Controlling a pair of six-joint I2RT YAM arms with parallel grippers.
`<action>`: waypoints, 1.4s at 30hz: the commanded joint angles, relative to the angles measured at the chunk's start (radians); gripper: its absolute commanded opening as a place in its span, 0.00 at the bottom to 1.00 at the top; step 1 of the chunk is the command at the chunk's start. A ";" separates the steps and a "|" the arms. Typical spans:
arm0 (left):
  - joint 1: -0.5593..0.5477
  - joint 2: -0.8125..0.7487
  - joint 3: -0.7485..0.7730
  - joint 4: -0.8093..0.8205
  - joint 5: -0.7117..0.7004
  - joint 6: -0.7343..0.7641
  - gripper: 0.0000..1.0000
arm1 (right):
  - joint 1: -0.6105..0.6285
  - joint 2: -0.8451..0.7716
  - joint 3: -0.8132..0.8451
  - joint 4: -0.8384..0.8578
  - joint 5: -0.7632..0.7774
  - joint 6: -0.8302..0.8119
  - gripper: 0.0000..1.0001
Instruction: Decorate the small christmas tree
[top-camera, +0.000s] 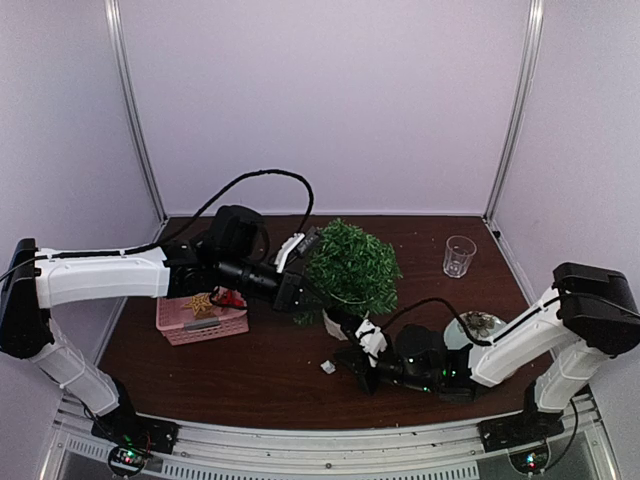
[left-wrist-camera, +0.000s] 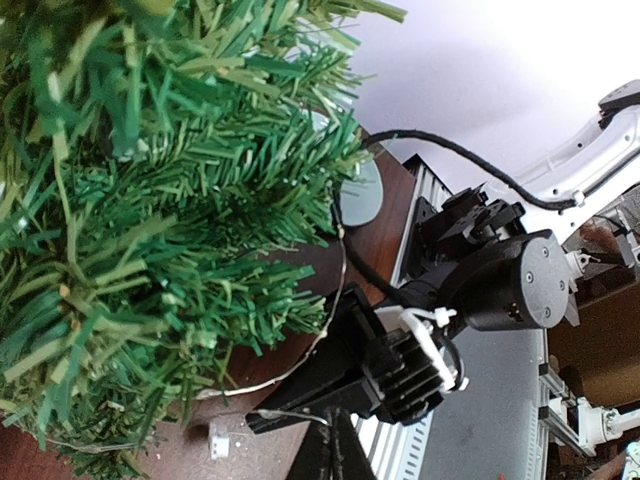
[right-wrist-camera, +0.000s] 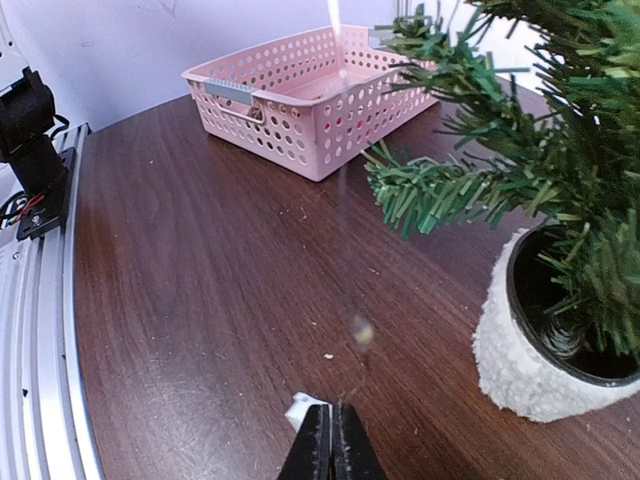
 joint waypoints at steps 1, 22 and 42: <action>-0.005 0.006 0.024 0.011 -0.011 0.032 0.00 | 0.006 -0.109 -0.030 -0.060 0.069 0.011 0.00; 0.009 -0.025 -0.019 0.037 -0.053 0.069 0.45 | -0.006 -0.748 -0.018 -0.919 0.283 -0.042 0.00; 0.027 -0.111 -0.065 -0.050 -0.131 0.165 0.45 | -0.043 -0.679 0.116 -1.023 0.330 -0.297 0.00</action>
